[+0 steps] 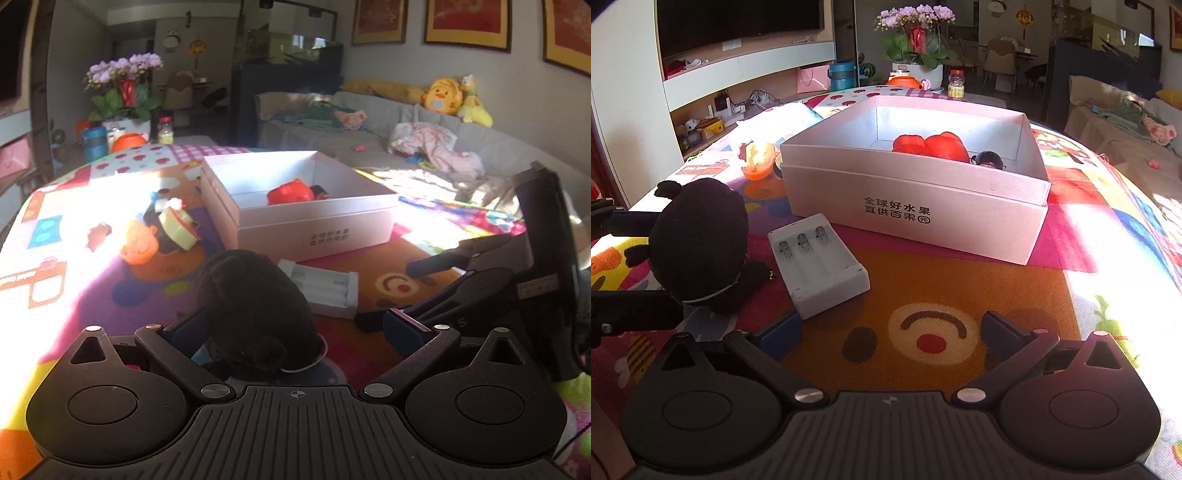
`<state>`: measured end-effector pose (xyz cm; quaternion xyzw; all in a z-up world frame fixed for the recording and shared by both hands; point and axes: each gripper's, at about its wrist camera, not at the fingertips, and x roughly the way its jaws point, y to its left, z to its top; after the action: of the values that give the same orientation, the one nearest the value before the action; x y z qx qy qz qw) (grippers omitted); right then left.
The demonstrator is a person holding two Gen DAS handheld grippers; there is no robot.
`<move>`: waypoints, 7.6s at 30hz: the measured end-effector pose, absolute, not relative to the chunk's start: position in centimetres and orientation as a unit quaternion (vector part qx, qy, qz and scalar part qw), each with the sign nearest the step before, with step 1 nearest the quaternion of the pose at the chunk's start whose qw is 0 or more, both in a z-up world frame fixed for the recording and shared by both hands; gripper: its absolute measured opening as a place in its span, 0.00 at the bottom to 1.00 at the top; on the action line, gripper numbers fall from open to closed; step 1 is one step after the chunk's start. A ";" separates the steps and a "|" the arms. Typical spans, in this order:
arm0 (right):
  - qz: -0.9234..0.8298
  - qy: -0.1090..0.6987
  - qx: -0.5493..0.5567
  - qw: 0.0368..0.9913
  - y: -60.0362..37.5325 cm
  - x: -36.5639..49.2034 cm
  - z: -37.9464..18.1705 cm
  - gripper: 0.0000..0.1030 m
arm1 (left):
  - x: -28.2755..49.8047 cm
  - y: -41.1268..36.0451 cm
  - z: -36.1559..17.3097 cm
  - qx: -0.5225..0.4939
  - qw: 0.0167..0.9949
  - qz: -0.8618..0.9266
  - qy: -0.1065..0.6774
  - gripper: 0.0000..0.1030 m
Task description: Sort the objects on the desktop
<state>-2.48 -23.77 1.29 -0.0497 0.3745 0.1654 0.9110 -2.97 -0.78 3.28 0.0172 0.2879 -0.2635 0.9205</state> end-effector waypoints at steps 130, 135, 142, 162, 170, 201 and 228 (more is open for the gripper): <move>0.159 0.344 -0.105 0.919 -21.4 -5.1 1.9 0.77 | -0.6 2.7 2.9 -0.008 0.947 -0.053 0.318 1.00; 0.150 0.344 -0.064 0.925 -23.3 -5.2 1.7 0.81 | -0.7 0.8 2.7 0.062 0.951 -0.041 0.299 0.78; 0.143 0.352 -0.041 0.924 -23.9 -4.6 1.4 0.85 | -4.2 -0.9 4.8 0.112 0.943 -0.161 0.268 0.65; 0.133 0.352 -0.051 0.925 -23.5 -4.8 1.4 0.93 | -2.0 -0.8 2.2 0.092 0.947 -0.109 0.287 0.97; 0.150 0.341 -0.109 0.922 -20.7 -4.0 1.7 0.93 | -1.4 0.4 0.9 0.072 0.936 -0.096 0.332 0.70; 0.099 0.198 -0.141 0.965 -25.3 -0.6 12.8 0.88 | 9.8 -7.4 16.4 -0.012 0.941 -0.252 0.227 0.77; 0.071 0.215 -0.123 0.966 -21.2 3.3 7.4 0.91 | -0.3 1.4 3.0 0.080 0.942 -0.093 0.313 1.00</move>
<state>3.34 -21.24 7.37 -0.1229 0.2147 0.0712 0.9663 -0.28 1.44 3.00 0.0796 0.3126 -0.0927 0.9420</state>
